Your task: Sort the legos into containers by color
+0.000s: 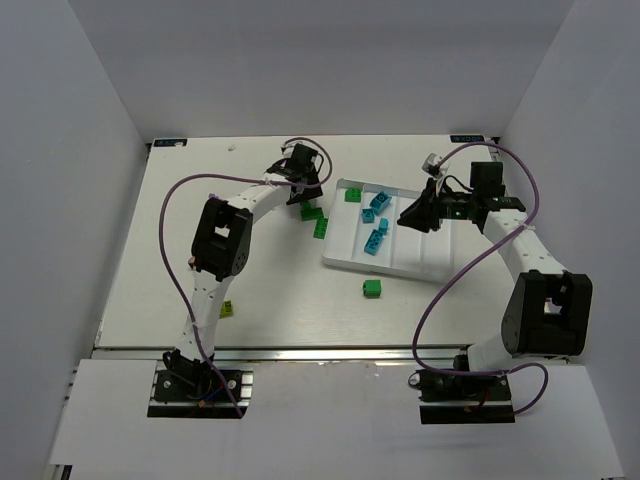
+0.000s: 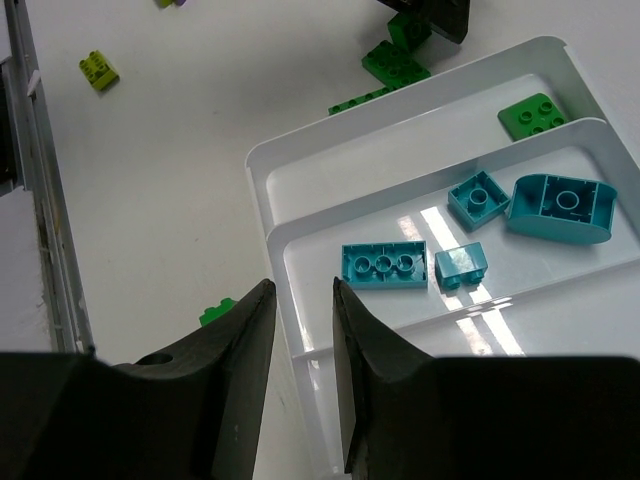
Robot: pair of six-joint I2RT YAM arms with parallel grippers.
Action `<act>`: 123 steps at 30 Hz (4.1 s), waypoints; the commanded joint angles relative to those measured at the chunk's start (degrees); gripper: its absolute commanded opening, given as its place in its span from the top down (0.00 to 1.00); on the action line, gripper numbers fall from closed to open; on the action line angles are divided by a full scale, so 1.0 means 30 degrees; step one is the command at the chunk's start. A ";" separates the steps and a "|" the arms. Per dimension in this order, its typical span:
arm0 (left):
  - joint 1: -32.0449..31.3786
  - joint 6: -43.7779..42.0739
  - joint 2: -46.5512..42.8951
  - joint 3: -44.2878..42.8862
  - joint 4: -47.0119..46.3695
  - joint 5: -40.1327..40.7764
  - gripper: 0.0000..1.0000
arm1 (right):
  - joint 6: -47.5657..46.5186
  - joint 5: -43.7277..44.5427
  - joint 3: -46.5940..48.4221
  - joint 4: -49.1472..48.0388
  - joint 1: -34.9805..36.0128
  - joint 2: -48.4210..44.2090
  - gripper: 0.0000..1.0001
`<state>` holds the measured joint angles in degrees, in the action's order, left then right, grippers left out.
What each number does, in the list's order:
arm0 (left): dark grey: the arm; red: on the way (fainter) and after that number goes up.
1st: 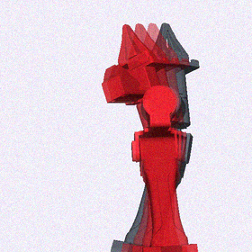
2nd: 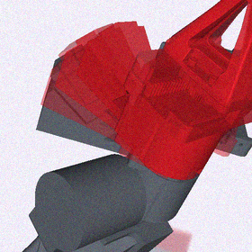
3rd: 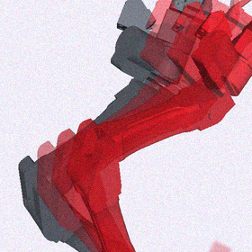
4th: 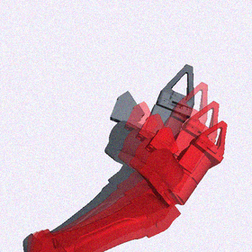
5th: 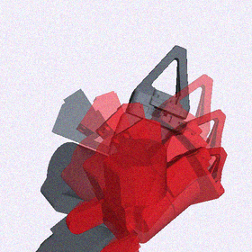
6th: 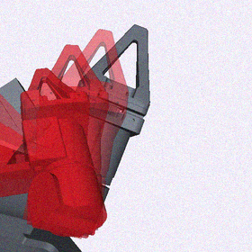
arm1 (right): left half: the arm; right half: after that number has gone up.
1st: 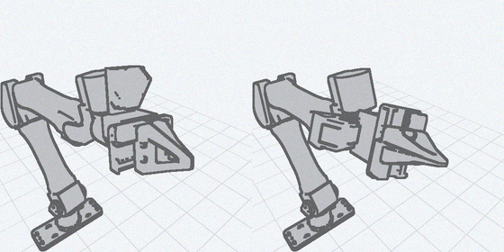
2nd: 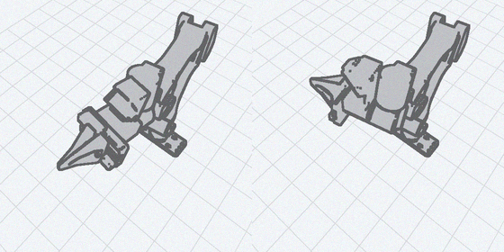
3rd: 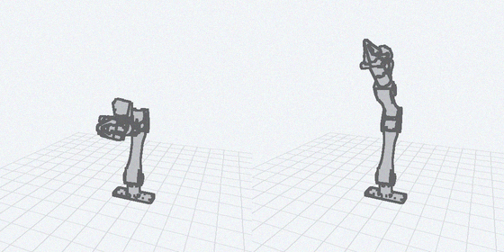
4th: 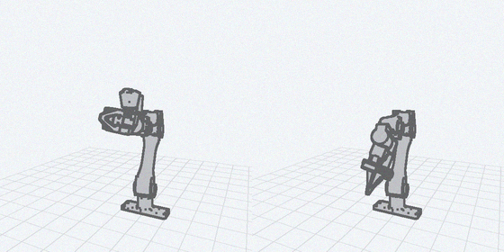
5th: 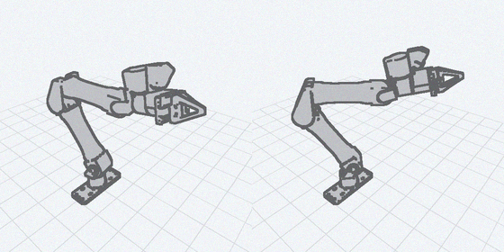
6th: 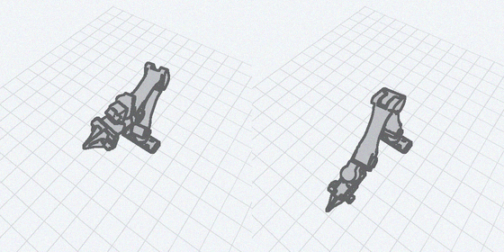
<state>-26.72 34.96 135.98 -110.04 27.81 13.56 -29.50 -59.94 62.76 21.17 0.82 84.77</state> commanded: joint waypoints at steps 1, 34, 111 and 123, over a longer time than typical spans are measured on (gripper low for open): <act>0.0118 -0.0871 -0.0621 0.0790 0.1189 -0.0857 0.29 | 0.0193 -0.0527 -0.0149 -0.0376 -0.0039 -0.0718 0.65; -0.0116 -0.2015 -0.7148 0.4890 -0.3430 -0.5762 0.90 | -0.0334 -0.0206 -0.0442 0.0619 -0.0068 -0.1040 0.66; -0.2285 0.5749 -2.7662 2.4170 -0.5579 -0.0038 0.29 | -1.3254 0.8057 -0.4164 0.2788 0.8047 0.1595 0.24; -0.2285 0.6276 -2.7633 2.5076 -0.8478 -0.2262 0.27 | -1.3107 0.7998 -0.4046 0.2669 0.8369 0.2563 0.57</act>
<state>-33.50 52.93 53.45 -35.77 6.72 9.93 -69.23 -35.29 48.97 29.52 25.61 92.25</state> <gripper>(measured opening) 0.725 0.482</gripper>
